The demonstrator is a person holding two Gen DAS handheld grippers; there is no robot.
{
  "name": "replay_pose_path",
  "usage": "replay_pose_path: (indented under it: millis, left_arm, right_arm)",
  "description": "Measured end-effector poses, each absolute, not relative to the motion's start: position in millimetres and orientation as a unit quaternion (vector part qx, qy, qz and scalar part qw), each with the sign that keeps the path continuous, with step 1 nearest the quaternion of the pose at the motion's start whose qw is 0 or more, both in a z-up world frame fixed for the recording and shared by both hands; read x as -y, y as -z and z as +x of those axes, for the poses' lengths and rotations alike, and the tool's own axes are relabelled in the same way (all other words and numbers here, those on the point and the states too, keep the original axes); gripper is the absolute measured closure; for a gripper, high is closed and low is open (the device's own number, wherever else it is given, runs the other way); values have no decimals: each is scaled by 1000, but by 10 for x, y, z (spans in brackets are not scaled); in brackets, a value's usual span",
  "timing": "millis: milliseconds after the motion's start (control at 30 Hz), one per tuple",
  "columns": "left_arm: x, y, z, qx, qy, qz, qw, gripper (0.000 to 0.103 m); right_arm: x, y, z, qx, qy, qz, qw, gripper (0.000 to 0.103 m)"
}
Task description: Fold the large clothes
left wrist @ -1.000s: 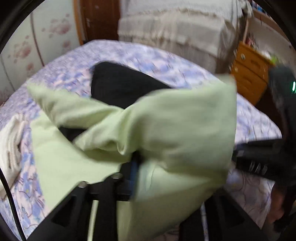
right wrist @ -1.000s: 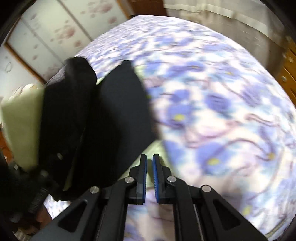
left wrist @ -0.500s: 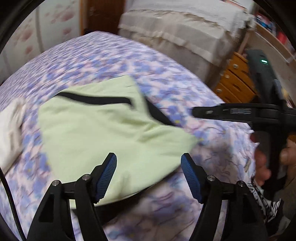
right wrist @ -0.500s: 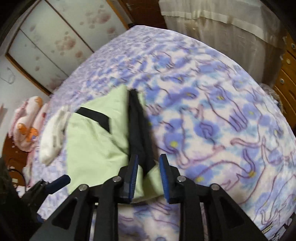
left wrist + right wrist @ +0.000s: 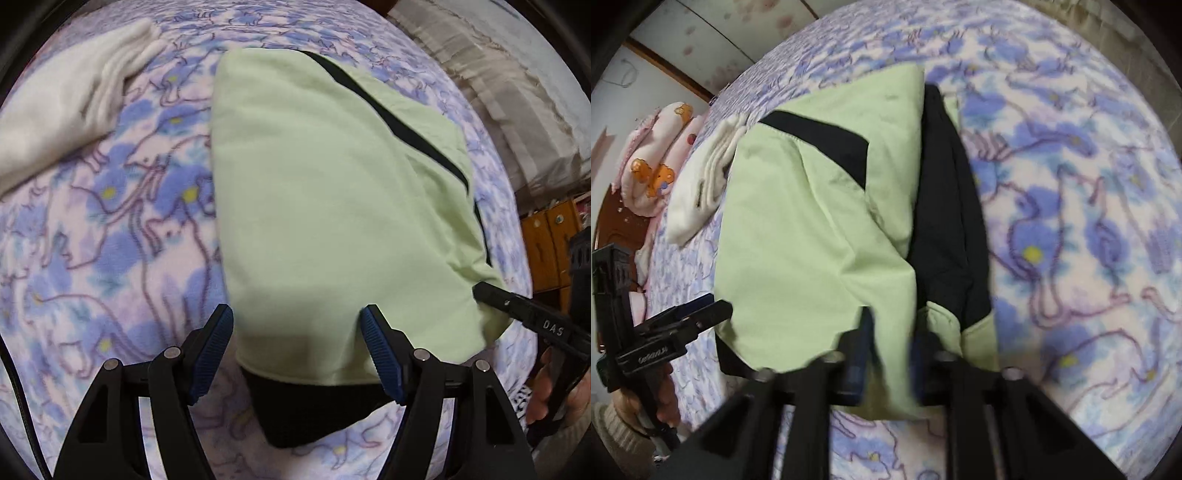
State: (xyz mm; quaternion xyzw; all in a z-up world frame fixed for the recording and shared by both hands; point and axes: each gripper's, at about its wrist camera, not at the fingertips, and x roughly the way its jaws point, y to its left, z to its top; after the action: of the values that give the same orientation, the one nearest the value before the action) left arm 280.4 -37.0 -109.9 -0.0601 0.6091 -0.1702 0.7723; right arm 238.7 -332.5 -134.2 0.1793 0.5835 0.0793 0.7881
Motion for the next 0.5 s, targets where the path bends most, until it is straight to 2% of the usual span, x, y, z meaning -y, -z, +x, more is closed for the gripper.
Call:
replay_pose_path:
  millis: [133,233,300,400,467,500]
  left_arm:
    - [455,1102,2715,-583,182,-42,791,33]
    - [613,1181,2579,-568,180,20,803,33]
    - [687,1197,2538,-564,176,51,805,33]
    - [642,1153,2576,-569,183,35,801,33]
    - [558,1133,2644,-578,187,8,794,33]
    - [522,1114,2678,-579,188,-7,793,33]
  right_arm:
    - [3455,1134,2103,-511,-82,191,834,96]
    - [3527,1628,2009,-567,-41,174,804,99]
    - [3531,1676,1980,-573,-42,183,798,99]
    - [3539,1450,2034,-567,-53,207,795,94]
    - [3593,1344,2092,-553,-65,242,795,77]
    - [3626,1291,2136,-544,-67,262,794,74]
